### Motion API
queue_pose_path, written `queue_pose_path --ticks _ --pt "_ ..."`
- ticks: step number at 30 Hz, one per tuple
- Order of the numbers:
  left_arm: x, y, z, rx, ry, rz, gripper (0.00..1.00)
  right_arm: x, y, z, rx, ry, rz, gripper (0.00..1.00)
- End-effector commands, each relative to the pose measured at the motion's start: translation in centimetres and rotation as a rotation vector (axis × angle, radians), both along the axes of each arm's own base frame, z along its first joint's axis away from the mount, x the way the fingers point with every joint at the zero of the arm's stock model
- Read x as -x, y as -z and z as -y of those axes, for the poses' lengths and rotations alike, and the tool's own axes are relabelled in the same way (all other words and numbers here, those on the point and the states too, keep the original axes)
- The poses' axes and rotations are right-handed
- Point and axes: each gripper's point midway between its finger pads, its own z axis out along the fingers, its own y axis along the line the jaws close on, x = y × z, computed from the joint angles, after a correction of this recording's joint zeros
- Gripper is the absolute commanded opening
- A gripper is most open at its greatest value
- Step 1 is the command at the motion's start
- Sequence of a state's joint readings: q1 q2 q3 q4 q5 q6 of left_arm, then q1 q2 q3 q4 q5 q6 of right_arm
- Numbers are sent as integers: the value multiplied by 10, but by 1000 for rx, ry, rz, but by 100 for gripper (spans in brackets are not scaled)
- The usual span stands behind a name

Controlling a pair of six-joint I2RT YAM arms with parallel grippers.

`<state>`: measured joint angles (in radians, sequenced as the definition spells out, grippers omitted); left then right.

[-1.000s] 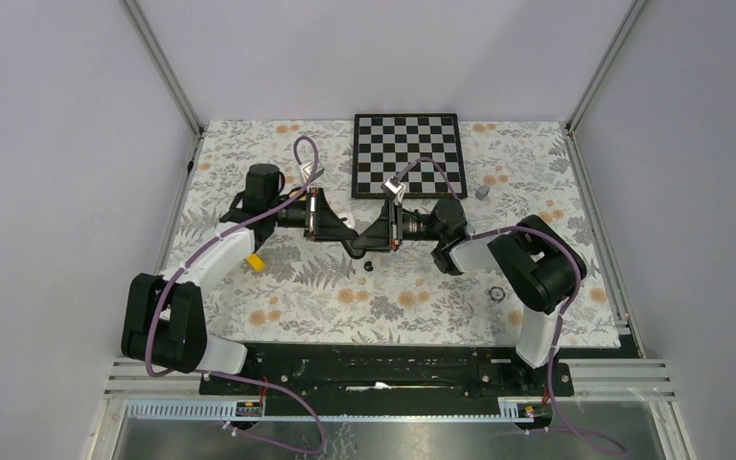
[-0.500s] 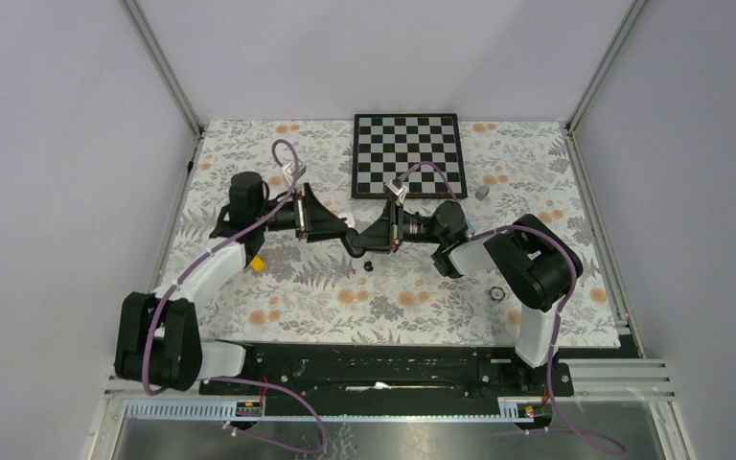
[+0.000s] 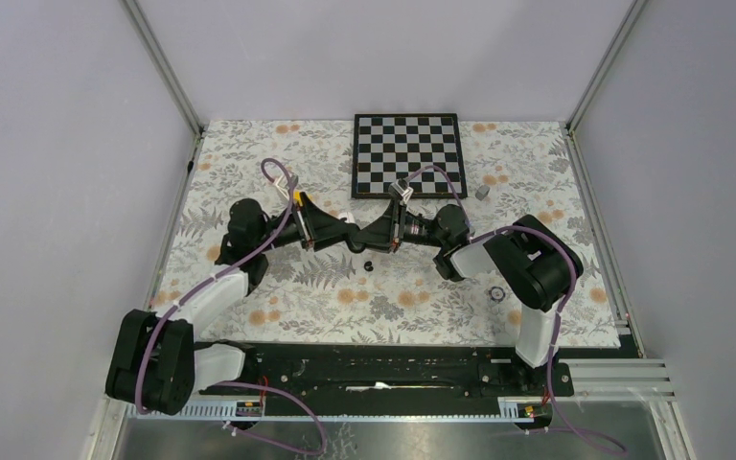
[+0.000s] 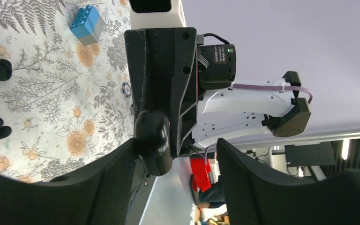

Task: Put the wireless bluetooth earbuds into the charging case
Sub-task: Adjust the charging case.

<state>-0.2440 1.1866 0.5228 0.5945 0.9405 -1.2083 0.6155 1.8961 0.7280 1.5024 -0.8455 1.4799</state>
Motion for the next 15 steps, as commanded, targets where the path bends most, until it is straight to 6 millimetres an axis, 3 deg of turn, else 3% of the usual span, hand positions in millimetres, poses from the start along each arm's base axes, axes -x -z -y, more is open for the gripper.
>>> queue_pose_path --ticks 1,3,5,9,13,15 --pt "-7 -13 6 22 -15 70 58 3 -25 1 -91 14 115 0" --pt "-9 -8 7 6 -18 60 44 4 -26 1 -93 14 118 0" --pt "-10 -5 6 -11 -24 55 36 4 -28 1 -96 14 122 0" --pt "-11 -4 6 -24 -23 59 29 5 -28 1 -95 8 122 0" --pt "-12 -5 6 -39 -22 63 2 5 -29 2 -97 8 122 0" --pt "-12 -5 7 -44 -17 67 0 4 -29 3 -96 11 118 5"
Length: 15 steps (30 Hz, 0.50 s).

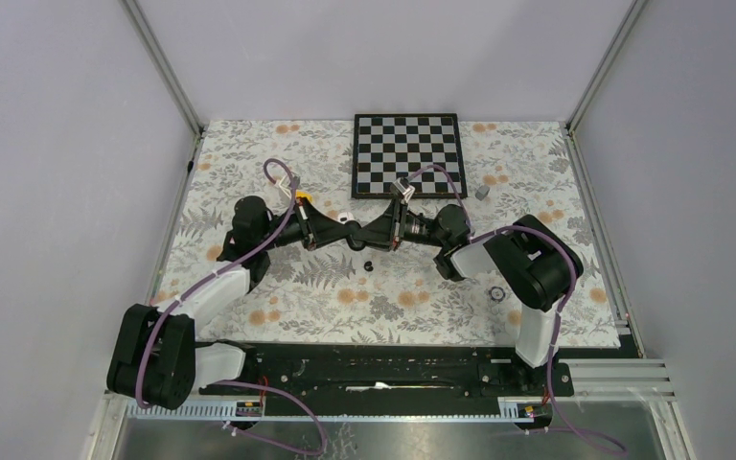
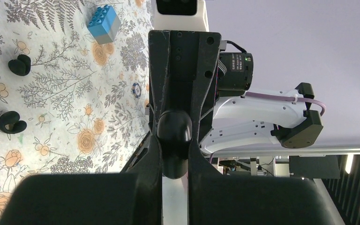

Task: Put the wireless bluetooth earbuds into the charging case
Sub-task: Adjust the charging case.

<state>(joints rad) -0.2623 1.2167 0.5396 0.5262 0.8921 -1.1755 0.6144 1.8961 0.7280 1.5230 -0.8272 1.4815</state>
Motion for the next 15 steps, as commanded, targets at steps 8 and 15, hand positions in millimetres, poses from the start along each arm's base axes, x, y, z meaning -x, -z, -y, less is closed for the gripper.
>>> queue_pose_path --ticks 8,15 --pt "7 -31 4 41 87 143 0 -7 -15 17 -46 62 88 52" --pt "10 -32 4 57 105 144 0 -13 -9 22 -49 96 69 51"
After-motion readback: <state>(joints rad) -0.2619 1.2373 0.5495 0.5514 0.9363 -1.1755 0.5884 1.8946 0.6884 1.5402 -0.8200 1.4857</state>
